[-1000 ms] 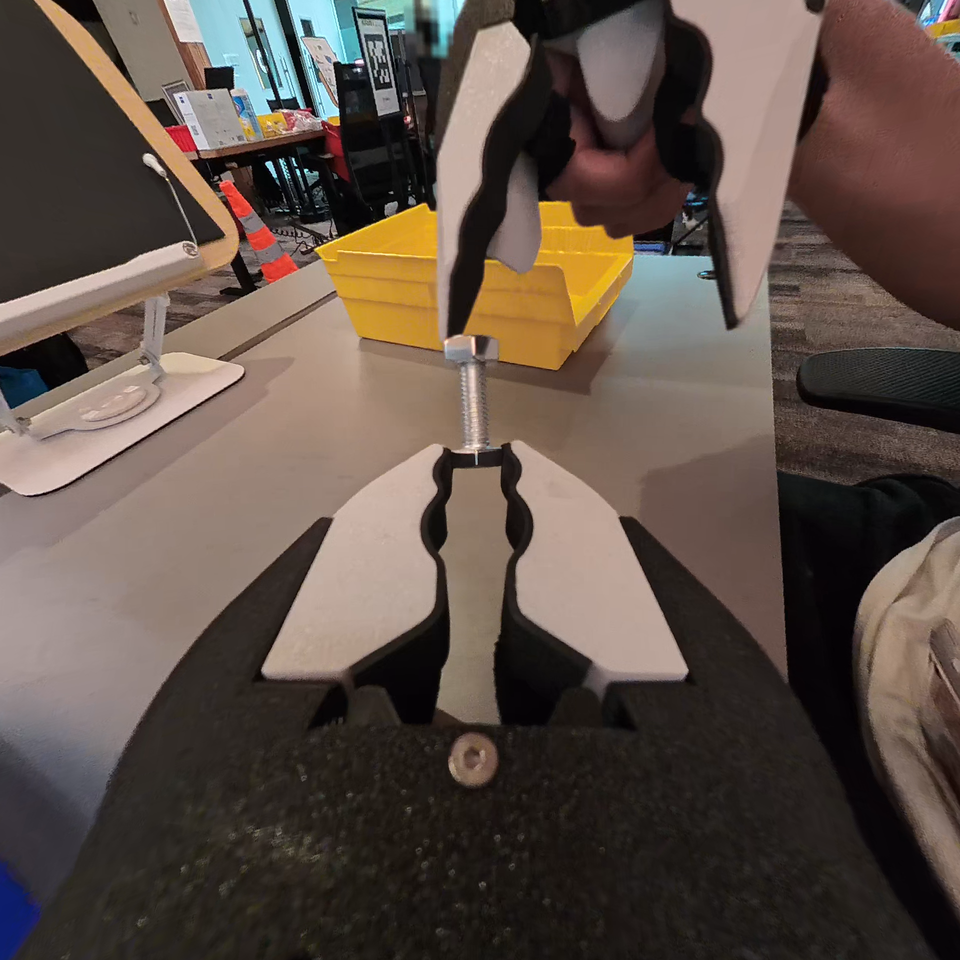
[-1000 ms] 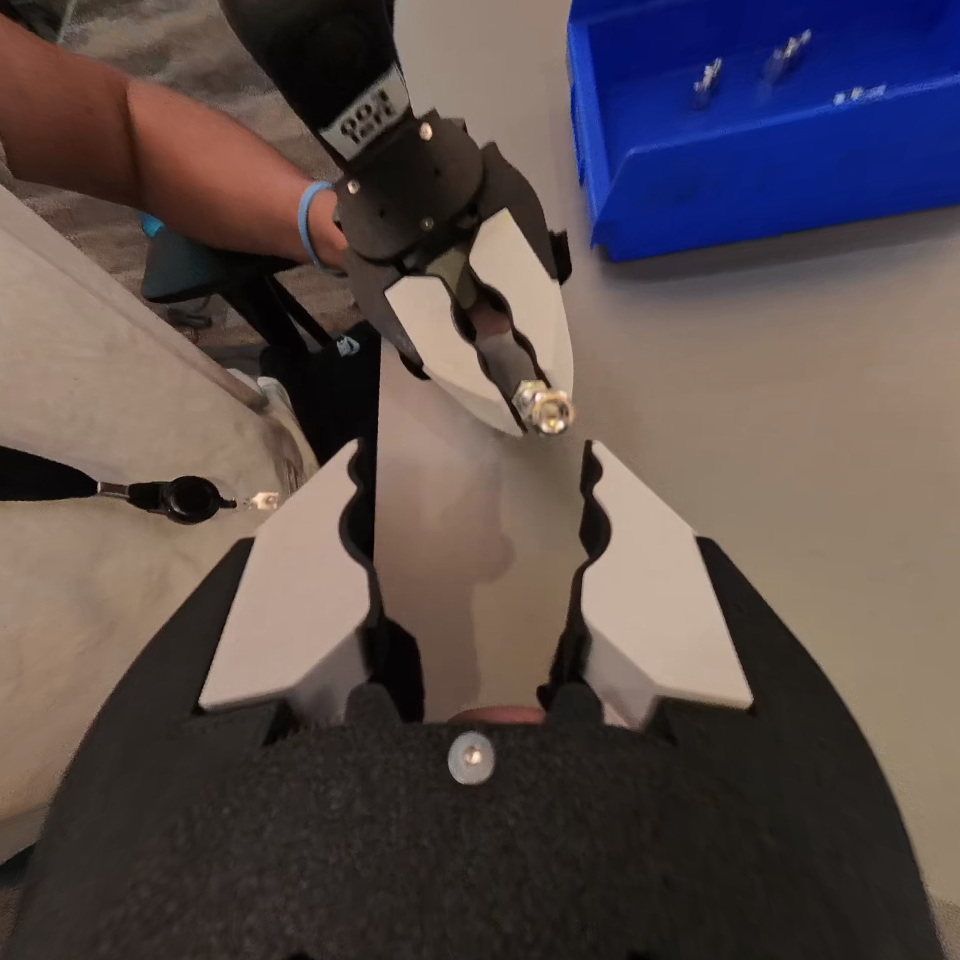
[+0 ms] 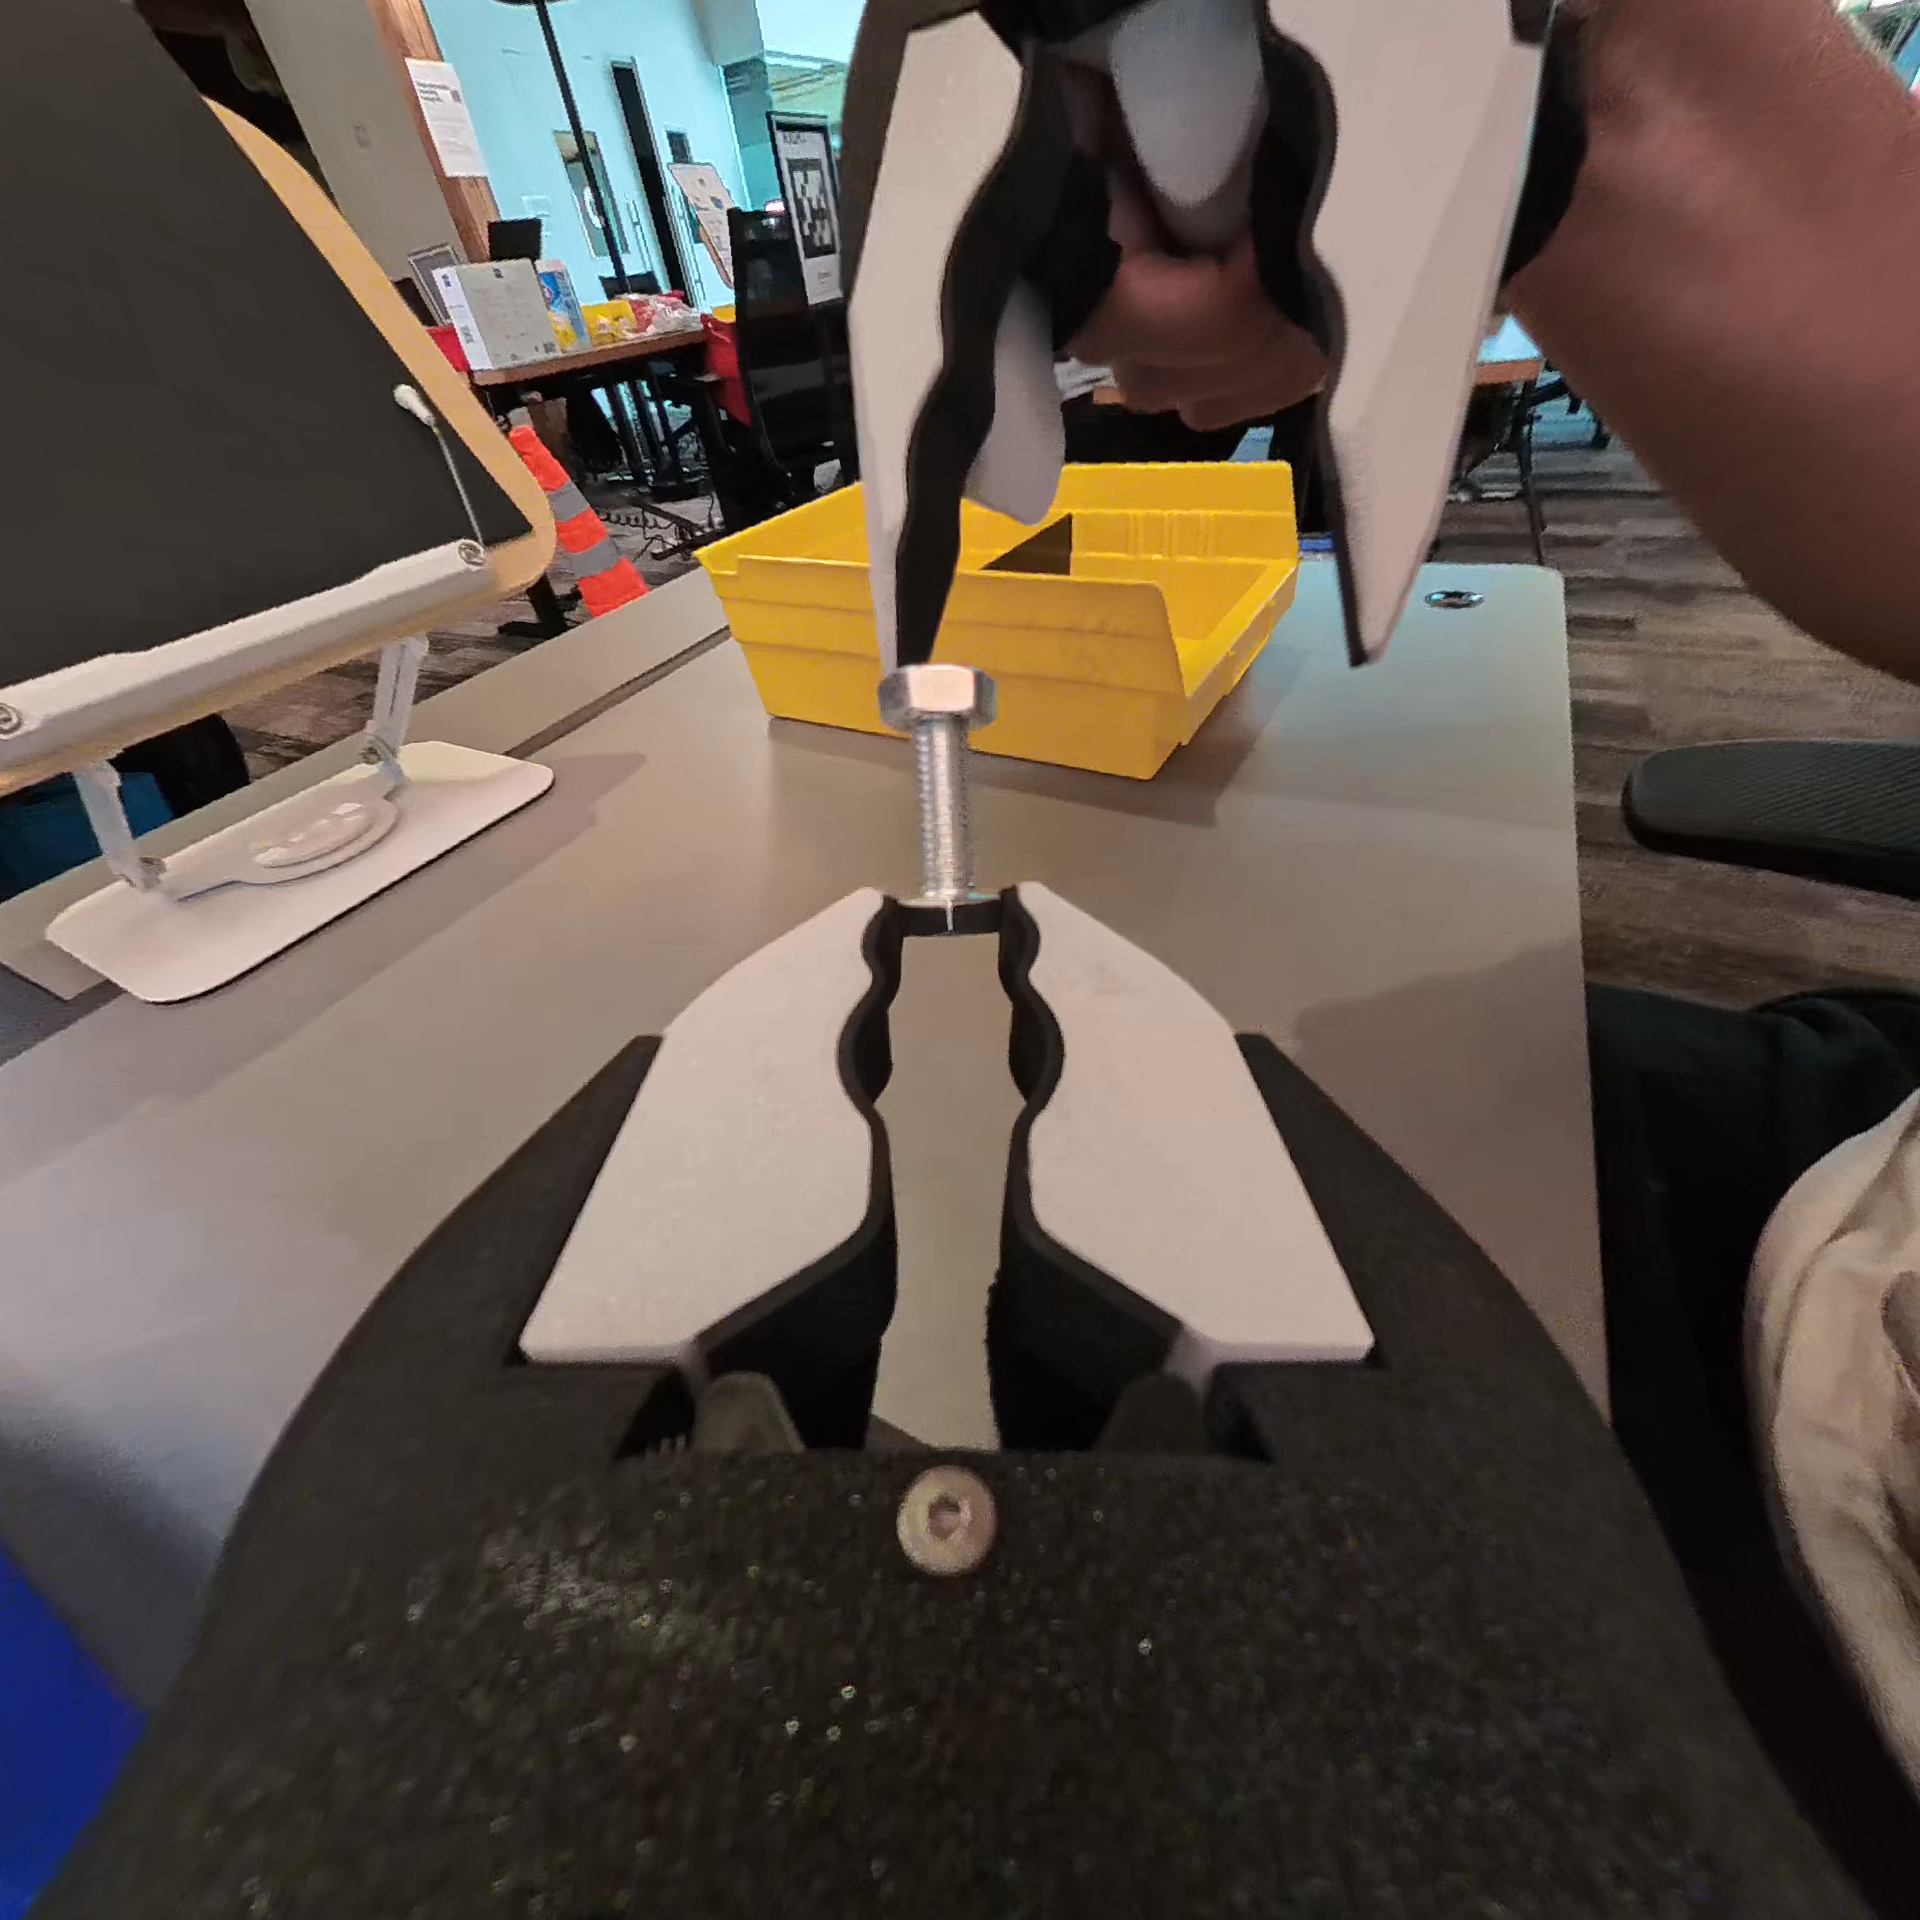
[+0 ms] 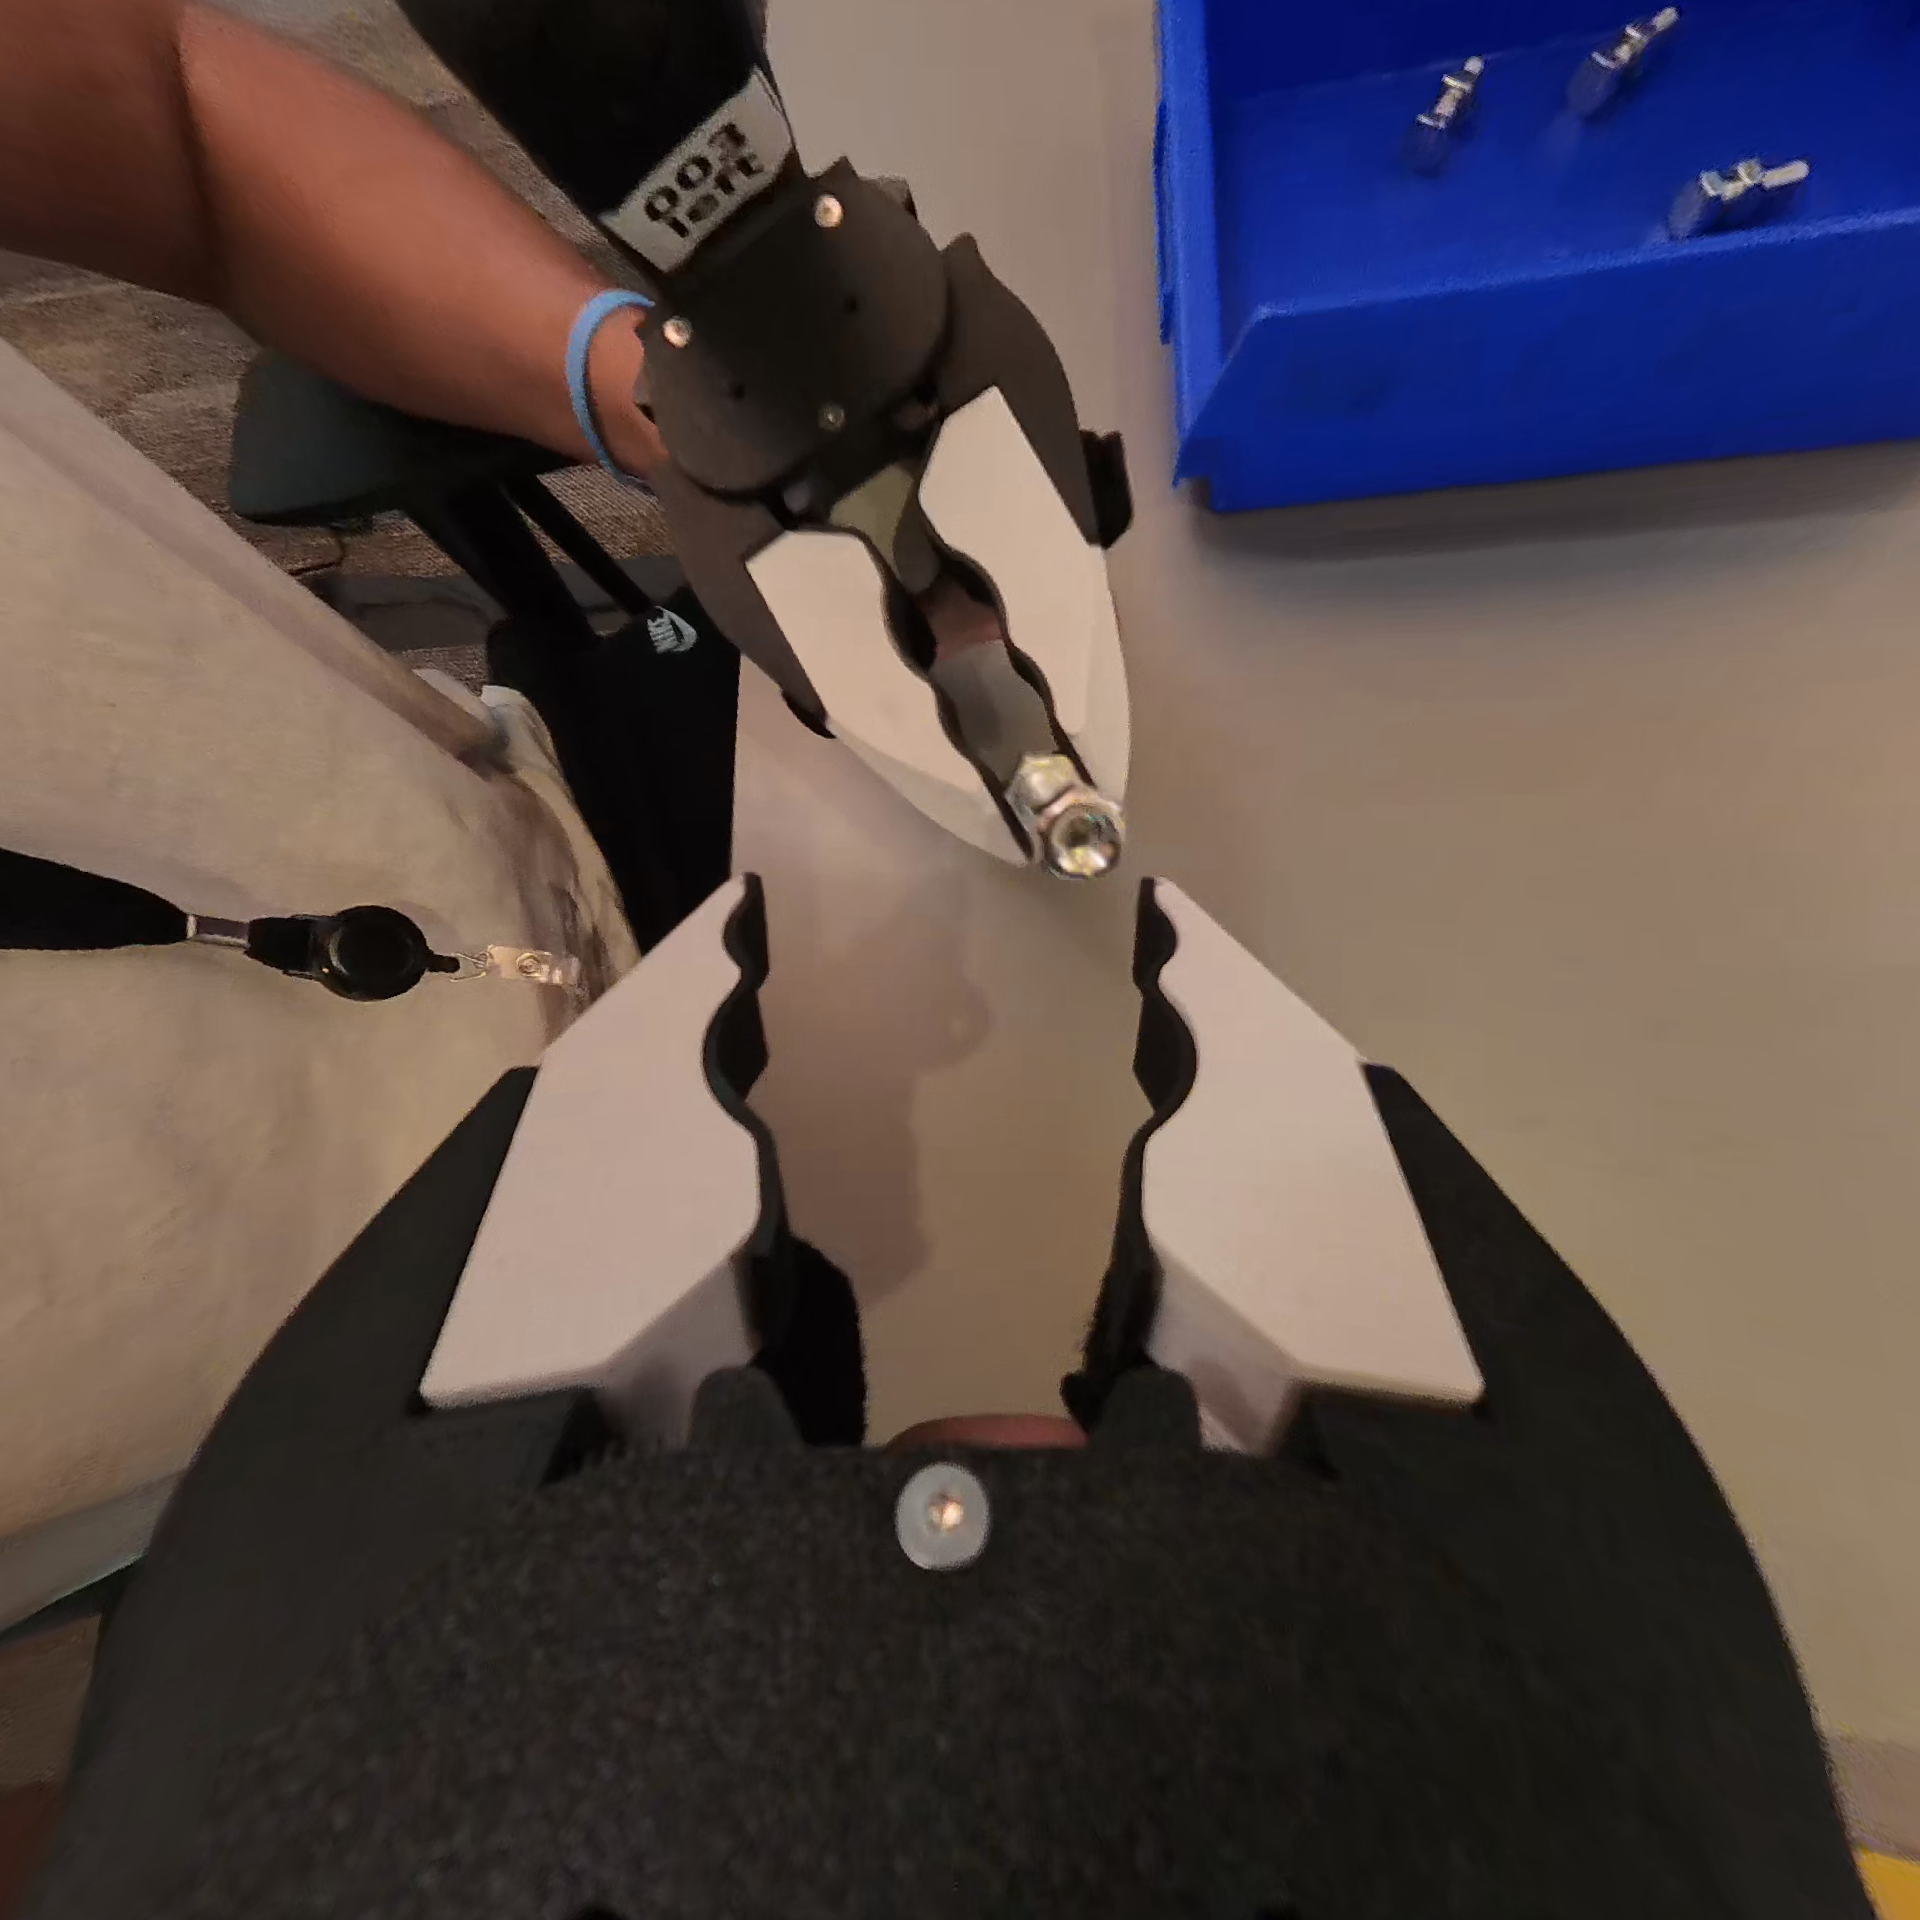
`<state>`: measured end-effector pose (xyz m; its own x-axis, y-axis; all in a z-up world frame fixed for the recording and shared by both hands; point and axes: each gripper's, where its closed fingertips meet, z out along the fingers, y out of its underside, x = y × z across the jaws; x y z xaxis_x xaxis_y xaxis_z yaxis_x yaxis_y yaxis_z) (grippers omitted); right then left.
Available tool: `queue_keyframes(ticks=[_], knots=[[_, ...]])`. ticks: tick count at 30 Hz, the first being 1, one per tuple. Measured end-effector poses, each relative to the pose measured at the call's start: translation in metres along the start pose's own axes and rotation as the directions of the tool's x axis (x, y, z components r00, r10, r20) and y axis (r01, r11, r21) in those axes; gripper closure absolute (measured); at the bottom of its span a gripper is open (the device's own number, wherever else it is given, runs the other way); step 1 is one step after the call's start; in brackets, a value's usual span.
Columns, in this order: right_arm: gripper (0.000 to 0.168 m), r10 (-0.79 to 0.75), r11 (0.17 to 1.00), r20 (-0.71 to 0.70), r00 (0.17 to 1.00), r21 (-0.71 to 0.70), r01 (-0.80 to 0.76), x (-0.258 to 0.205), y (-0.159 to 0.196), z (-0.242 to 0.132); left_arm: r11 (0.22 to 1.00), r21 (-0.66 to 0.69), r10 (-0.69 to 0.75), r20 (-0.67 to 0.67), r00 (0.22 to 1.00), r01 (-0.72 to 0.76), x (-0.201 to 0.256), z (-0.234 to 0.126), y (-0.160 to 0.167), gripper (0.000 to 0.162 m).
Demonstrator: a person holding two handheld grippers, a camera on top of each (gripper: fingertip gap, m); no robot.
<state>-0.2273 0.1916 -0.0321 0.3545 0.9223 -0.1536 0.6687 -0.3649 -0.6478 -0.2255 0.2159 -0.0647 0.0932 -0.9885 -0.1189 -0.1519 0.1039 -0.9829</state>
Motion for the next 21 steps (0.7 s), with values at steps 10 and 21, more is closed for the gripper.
queue_keyframes(ticks=[10,21], knots=[[0.097,0.102,0.975,-0.048,0.994,0.202,-0.09,0.018,-0.022,-0.014,0.997,-0.032,0.076,0.083,0.994,-0.073,-0.01,-0.003,0.002,0.144],[0.107,0.724,0.459,0.395,0.566,0.337,-0.822,0.029,0.005,0.014,0.822,-0.285,0.552,0.191,0.812,-0.492,-0.019,0.0,0.023,0.144]])
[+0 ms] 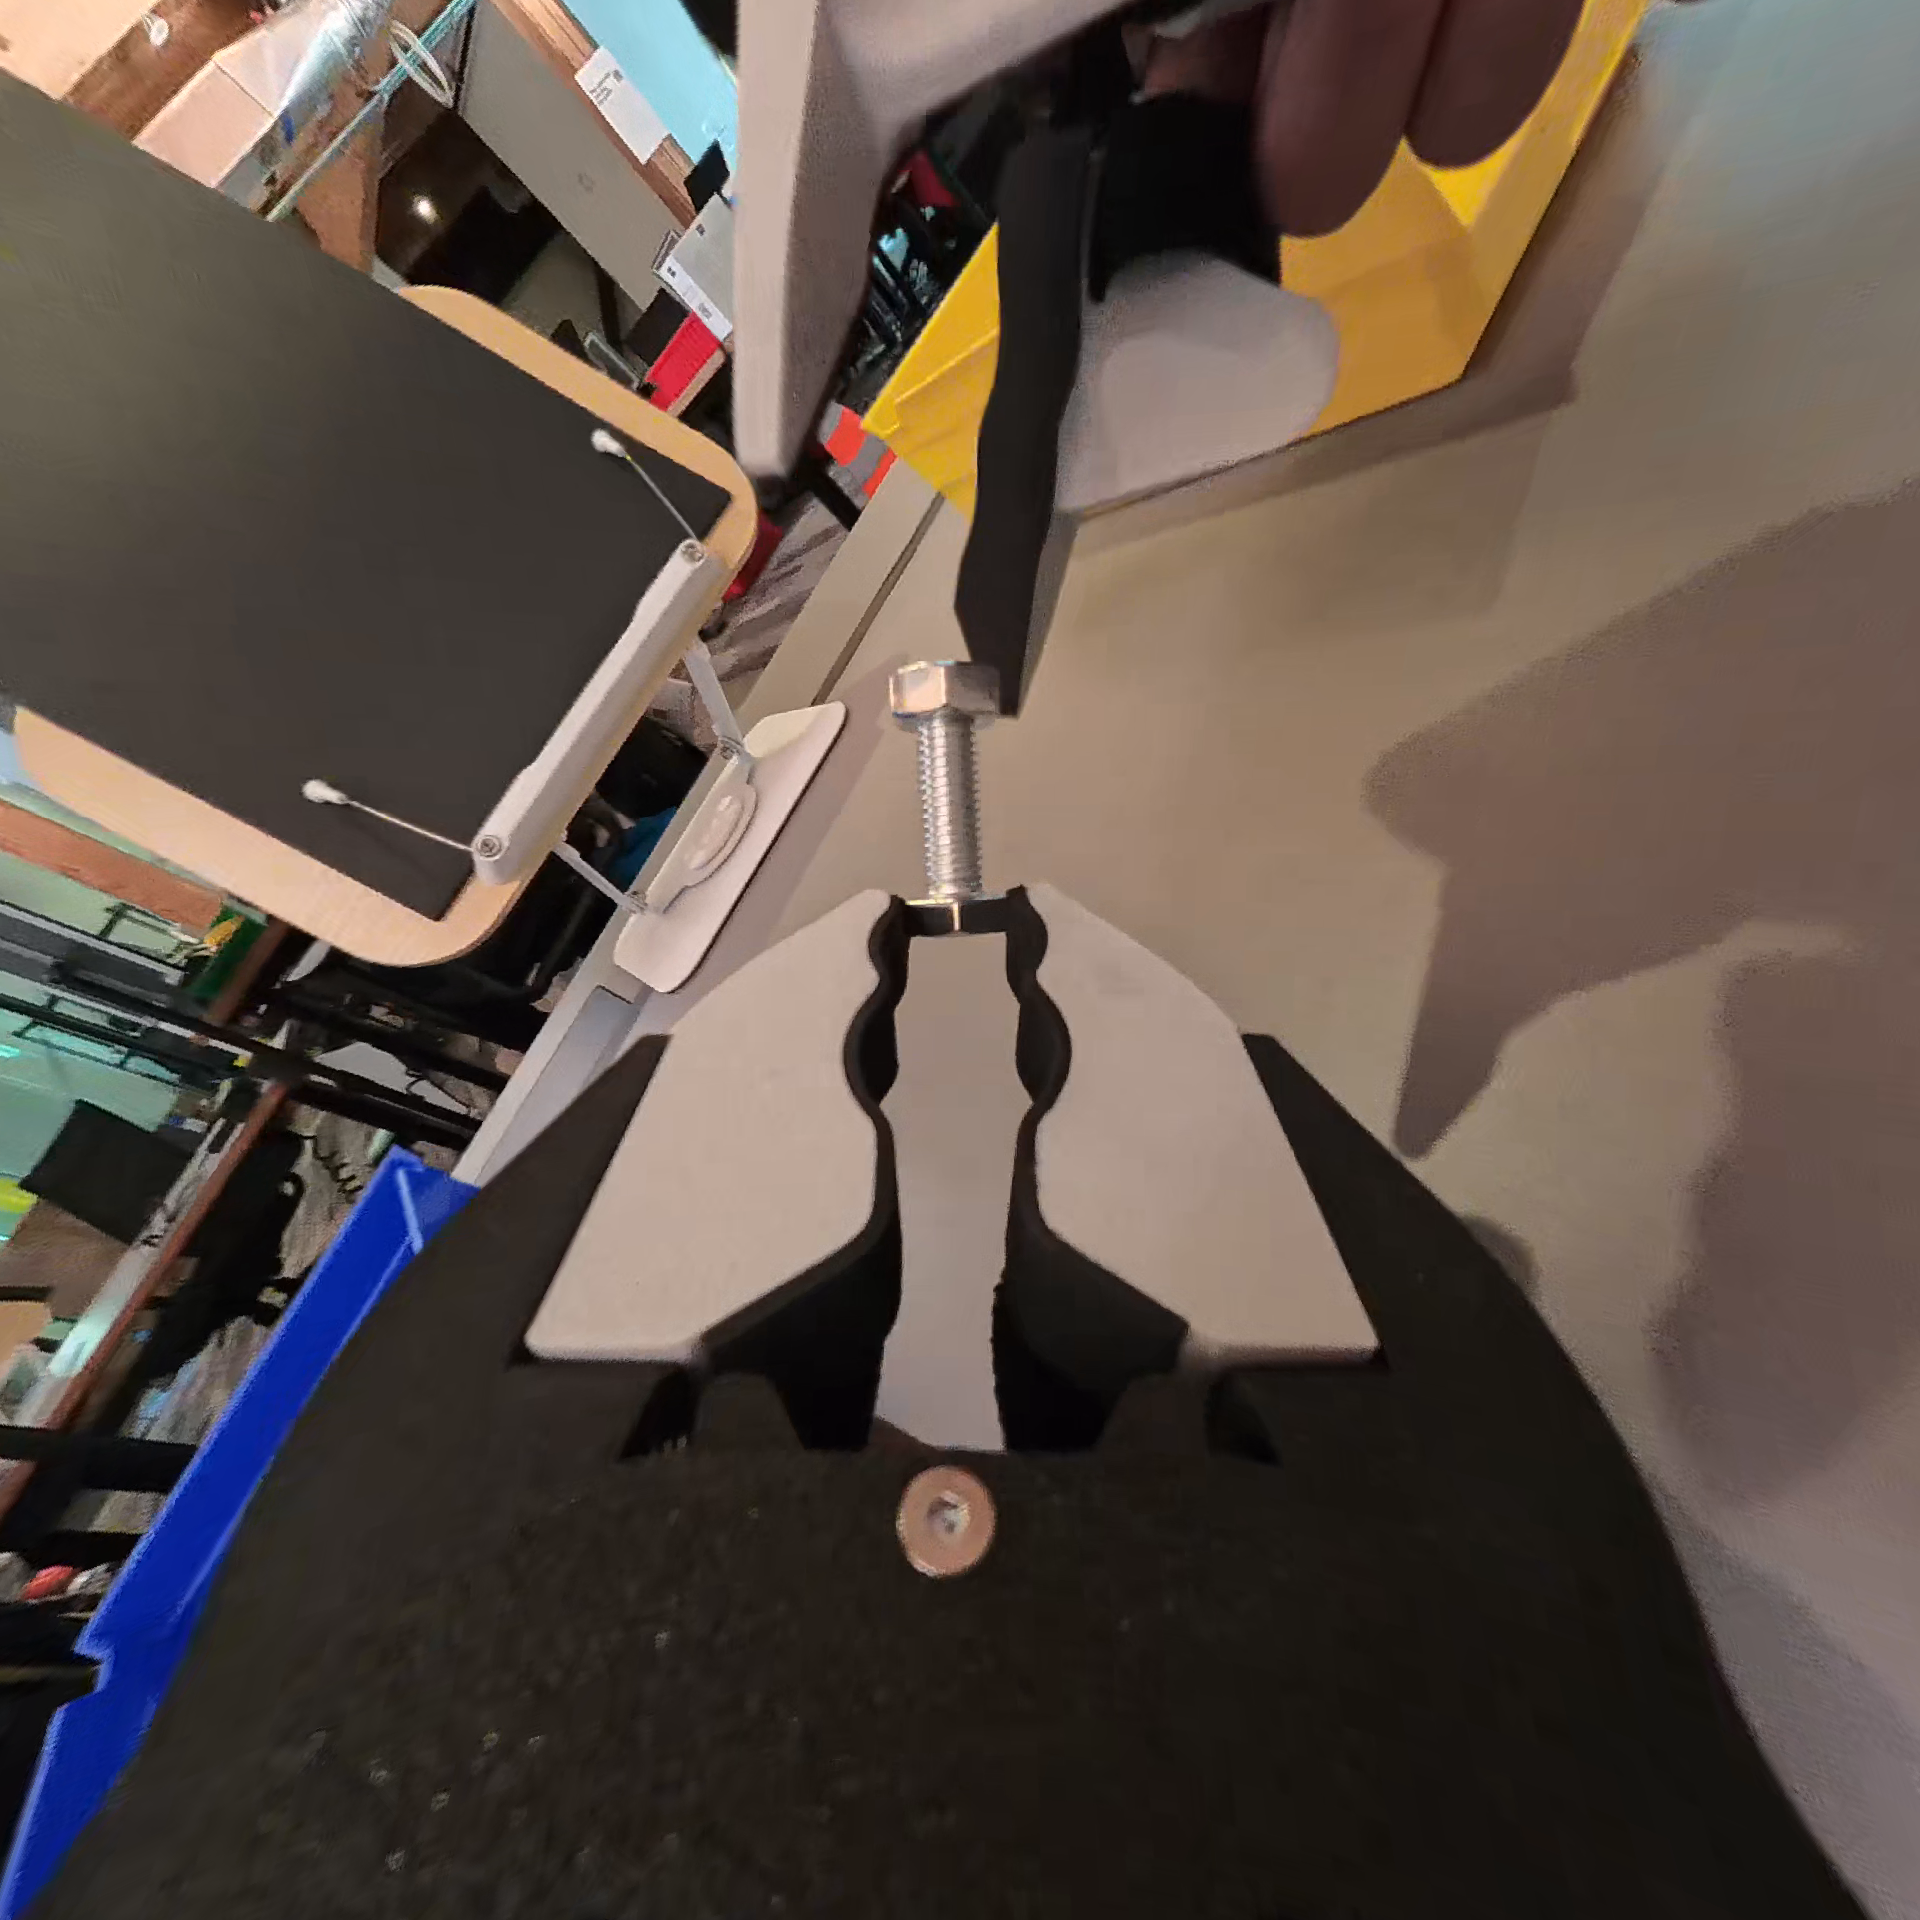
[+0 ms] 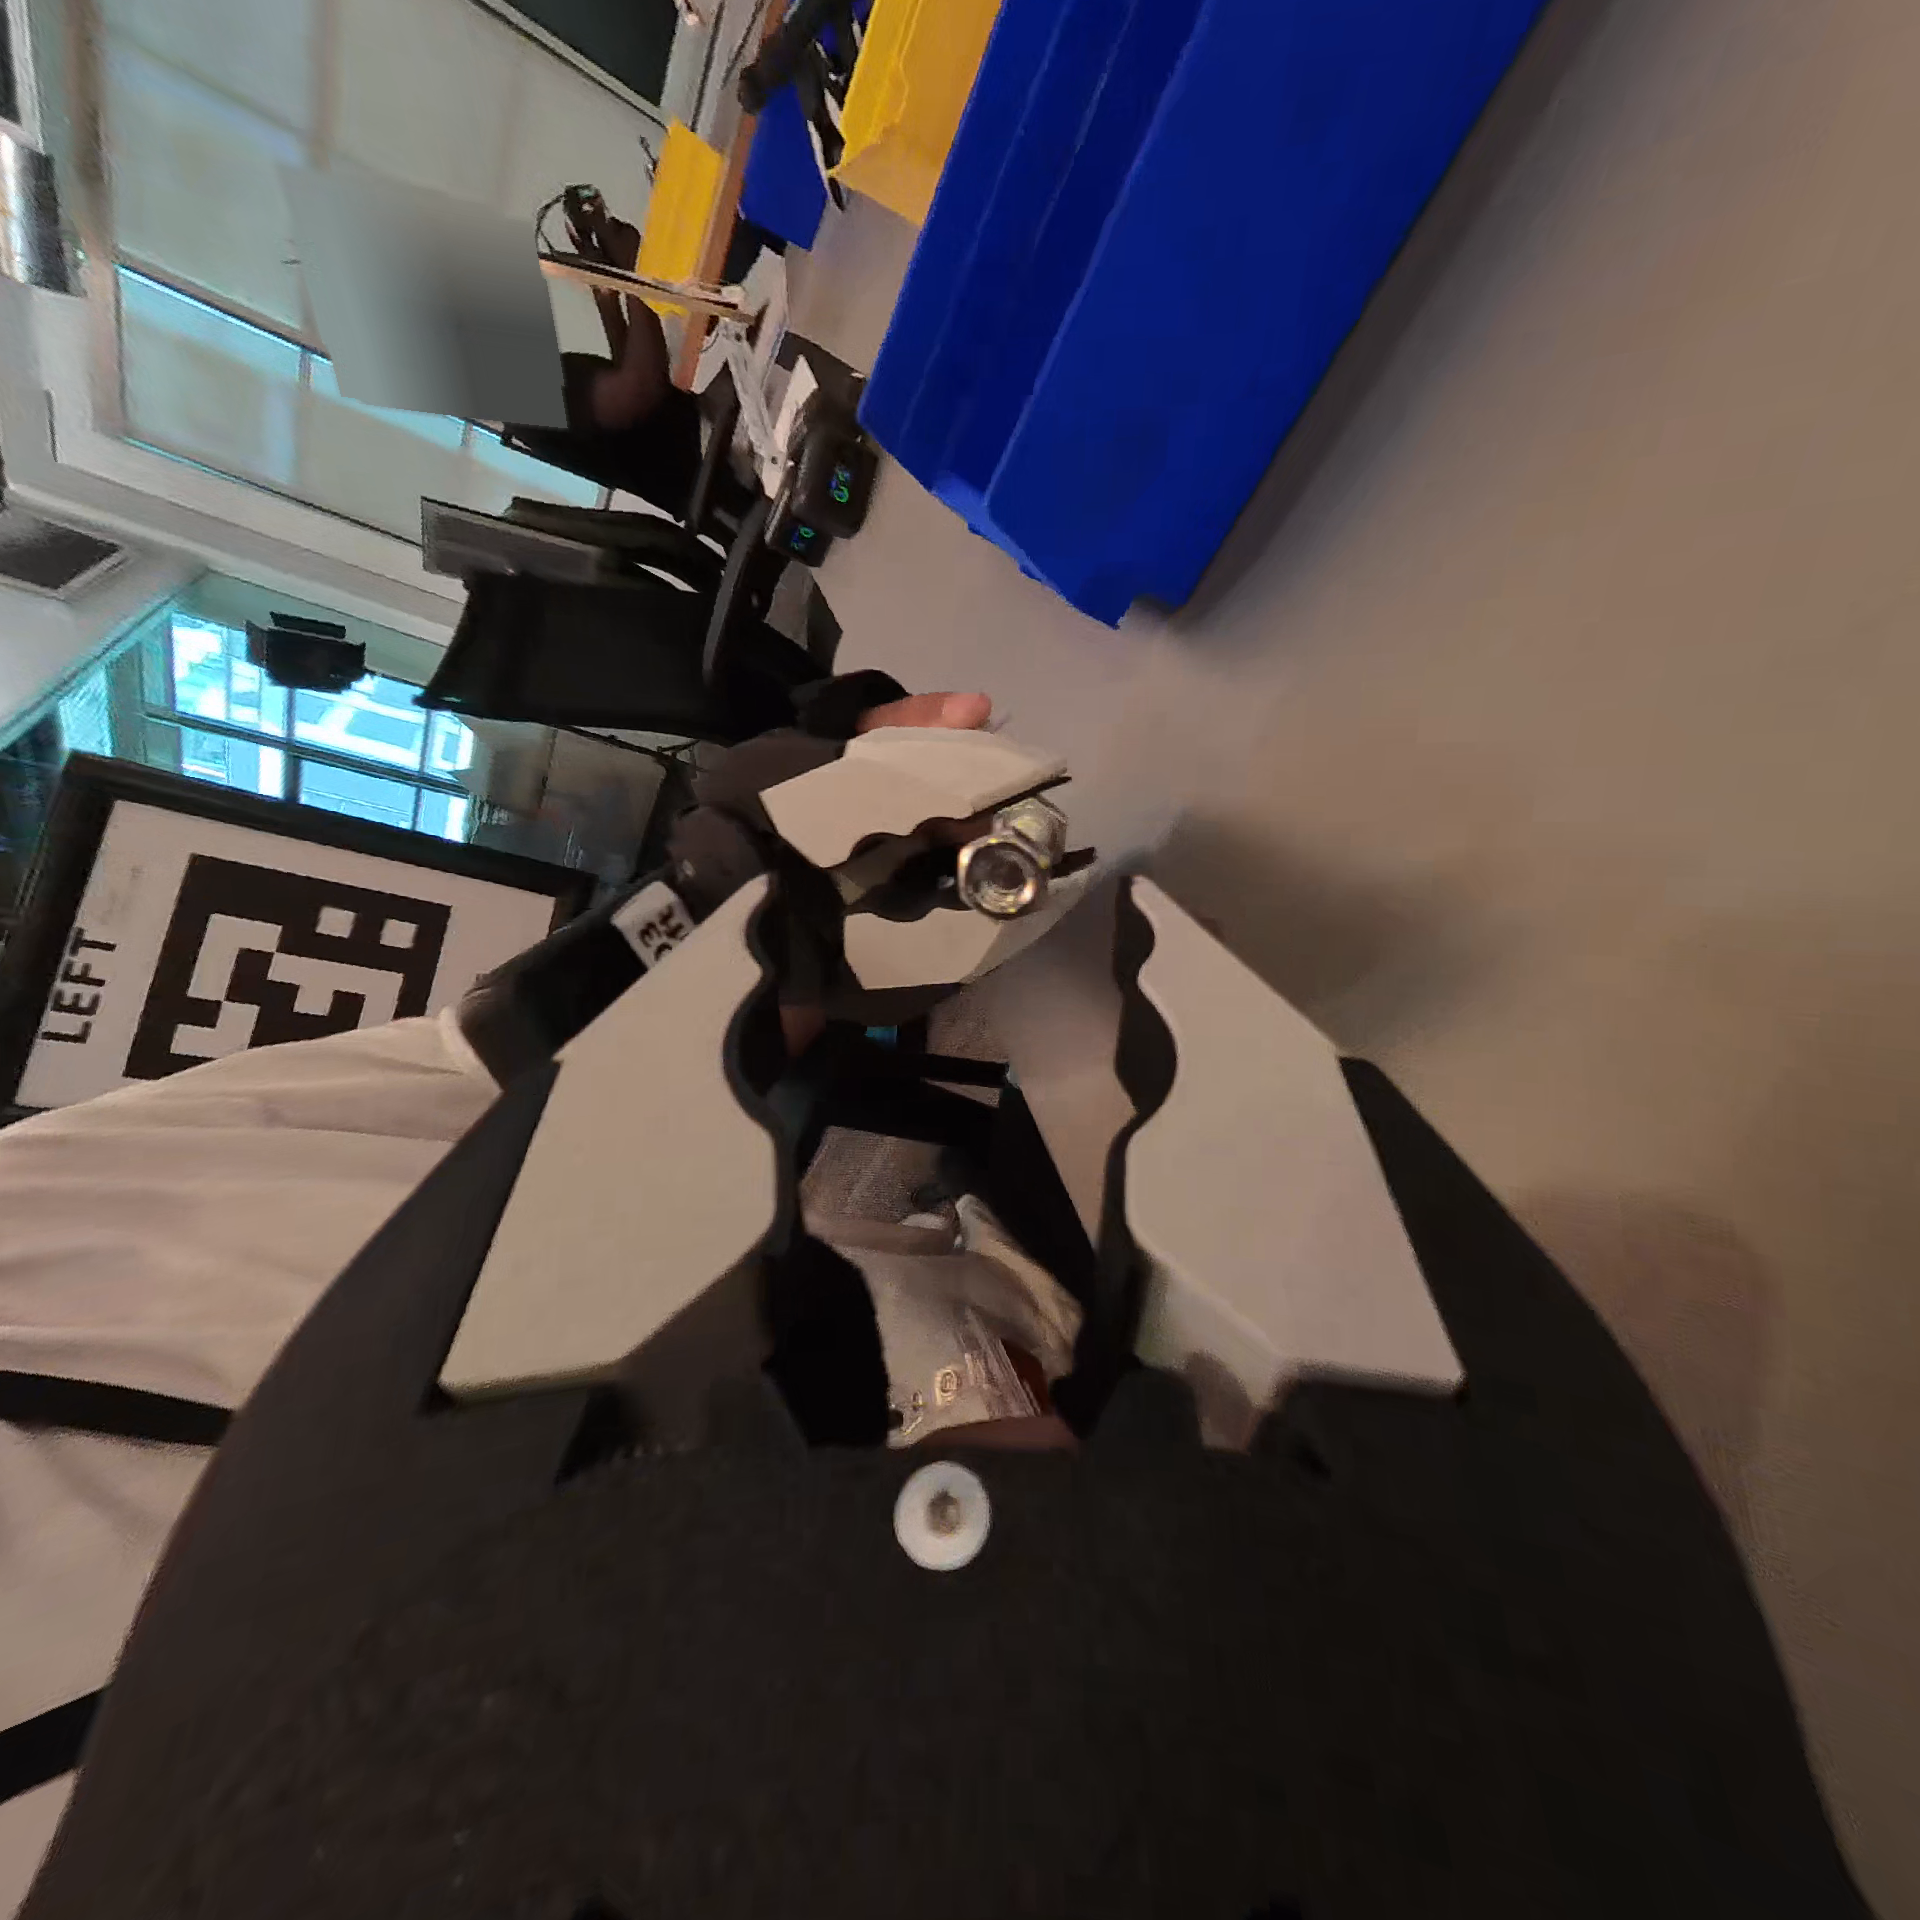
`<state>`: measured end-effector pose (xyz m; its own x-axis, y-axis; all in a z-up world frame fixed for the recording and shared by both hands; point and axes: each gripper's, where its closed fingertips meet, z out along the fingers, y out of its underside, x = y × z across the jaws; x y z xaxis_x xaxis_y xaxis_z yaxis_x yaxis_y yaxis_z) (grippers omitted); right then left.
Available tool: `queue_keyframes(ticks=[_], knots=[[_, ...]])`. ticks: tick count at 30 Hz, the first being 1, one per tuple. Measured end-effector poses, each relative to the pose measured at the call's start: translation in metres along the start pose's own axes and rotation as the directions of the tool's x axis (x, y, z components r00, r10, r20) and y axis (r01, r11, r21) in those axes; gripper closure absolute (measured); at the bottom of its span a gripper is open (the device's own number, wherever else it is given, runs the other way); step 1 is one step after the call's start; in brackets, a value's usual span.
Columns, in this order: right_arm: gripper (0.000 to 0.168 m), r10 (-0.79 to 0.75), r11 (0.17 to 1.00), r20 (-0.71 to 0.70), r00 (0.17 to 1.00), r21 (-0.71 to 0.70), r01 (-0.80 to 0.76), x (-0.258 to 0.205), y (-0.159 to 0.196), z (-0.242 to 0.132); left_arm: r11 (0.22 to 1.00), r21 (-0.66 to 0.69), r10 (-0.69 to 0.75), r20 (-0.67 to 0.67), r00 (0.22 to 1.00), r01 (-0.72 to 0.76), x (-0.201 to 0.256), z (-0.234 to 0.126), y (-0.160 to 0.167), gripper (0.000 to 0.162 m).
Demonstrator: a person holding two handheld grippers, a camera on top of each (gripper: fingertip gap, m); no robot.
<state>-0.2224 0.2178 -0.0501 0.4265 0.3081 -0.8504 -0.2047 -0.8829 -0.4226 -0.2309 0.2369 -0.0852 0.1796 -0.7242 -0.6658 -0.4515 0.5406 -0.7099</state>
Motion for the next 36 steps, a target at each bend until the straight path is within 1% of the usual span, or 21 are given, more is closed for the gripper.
queue_keyframes(ticks=[1,3,8,9,11,12,14,15,17,18,19,20,22,24,26,27,30,32,33,34,36], knots=[[0.115,0.003,1.0,-0.023,1.0,-0.007,-0.003,0.007,0.003,0.0,1.0,-0.006,0.016,0.008,1.0,-0.016,0.0,0.0,0.0,0.144],[0.124,-0.004,1.0,-0.062,0.998,-0.01,0.003,0.017,0.005,-0.001,0.999,-0.016,0.045,0.014,0.999,-0.045,0.001,0.001,0.001,0.144],[0.134,-0.007,1.0,-0.061,0.998,-0.027,0.005,0.021,0.007,0.003,0.997,-0.027,0.072,0.012,0.997,-0.072,0.004,0.002,0.002,0.144],[0.137,-0.01,0.999,-0.058,0.998,-0.033,0.008,0.021,0.008,0.004,0.997,-0.029,0.071,0.008,0.997,-0.071,0.005,0.002,0.002,0.144],[0.152,-0.024,0.999,-0.047,0.999,-0.036,0.022,0.019,0.007,0.004,0.997,-0.033,0.075,0.004,0.997,-0.075,0.006,0.002,0.003,0.144],[0.152,-0.041,0.998,-0.057,0.998,-0.045,0.039,0.02,0.007,0.004,0.996,-0.035,0.078,0.002,0.997,-0.078,0.006,0.002,0.003,0.144],[0.152,-0.119,0.991,-0.083,0.989,-0.072,0.113,0.02,0.009,0.004,0.997,-0.031,0.07,-0.008,0.997,-0.07,0.007,0.002,0.003,0.144],[0.152,-0.189,0.979,-0.1,0.977,-0.096,0.18,0.019,0.009,0.004,0.999,-0.022,0.046,-0.024,0.999,-0.047,0.009,0.002,0.002,0.144],[0.152,-0.382,0.918,-0.135,0.914,-0.172,0.358,0.015,0.013,0.001,0.998,0.015,-0.059,-0.098,0.993,0.061,0.013,0.0,-0.002,0.144],[0.152,-0.488,0.864,-0.141,0.862,-0.219,0.453,0.012,0.014,0.0,0.99,0.04,-0.129,-0.153,0.98,0.137,0.016,-0.002,-0.006,0.144],[0.152,-0.585,0.799,-0.137,0.8,-0.264,0.54,0.007,0.016,-0.002,0.975,0.065,-0.195,-0.212,0.958,0.213,0.019,-0.005,-0.012,0.144],[0.152,-0.684,0.715,-0.122,0.719,-0.305,0.628,0.001,0.018,-0.004,0.955,0.084,-0.251,-0.274,0.928,0.283,0.021,-0.008,-0.017,0.144],[0.152,-0.879,0.464,-0.079,0.47,-0.369,0.805,-0.009,0.022,-0.008,0.912,0.103,-0.332,-0.384,0.861,0.398,0.025,-0.014,-0.028,0.144],[0.151,-0.966,0.243,-0.031,0.256,-0.442,0.863,-0.011,0.027,-0.012,0.875,0.098,-0.378,-0.472,0.796,0.473,0.03,-0.019,-0.035,0.144],[0.151,-0.999,-0.026,0.042,-0.007,-0.48,0.877,-0.012,0.032,-0.016,0.832,0.078,-0.421,-0.558,0.715,0.55,0.036,-0.024,-0.041,0.144],[0.151,-0.988,-0.152,0.076,-0.132,-0.495,0.856,-0.011,0.034,-0.018,0.811,0.064,-0.437,-0.594,0.675,0.581,0.038,-0.027,-0.044,0.144],[0.151,-0.863,-0.496,0.192,-0.468,-0.499,0.71,-0.012,0.041,-0.022,0.755,0.018,-0.469,-0.684,0.559,0.656,0.046,-0.032,-0.051,0.144],[0.151,-0.688,-0.703,0.247,-0.683,-0.463,0.54,-0.017,0.043,-0.023,0.714,-0.013,-0.485,-0.729,0.482,0.7,0.048,-0.036,-0.055,0.144],[0.152,-0.586,-0.776,0.262,-0.767,-0.454,0.438,-0.018,0.042,-0.023,0.693,-0.024,-0.495,-0.742,0.452,0.72,0.047,-0.037,-0.056,0.144],[0.152,-0.483,-0.834,0.278,-0.83,-0.435,0.339,-0.02,0.041,-0.024,0.673,-0.04,-0.504,-0.756,0.418,0.739,0.047,-0.038,-0.058,0.144],[0.152,-0.277,-0.901,0.282,-0.919,-0.409,0.146,-0.023,0.038,-0.024,0.623,-0.068,-0.525,-0.775,0.352,0.779,0.044,-0.039,-0.06,0.144]])
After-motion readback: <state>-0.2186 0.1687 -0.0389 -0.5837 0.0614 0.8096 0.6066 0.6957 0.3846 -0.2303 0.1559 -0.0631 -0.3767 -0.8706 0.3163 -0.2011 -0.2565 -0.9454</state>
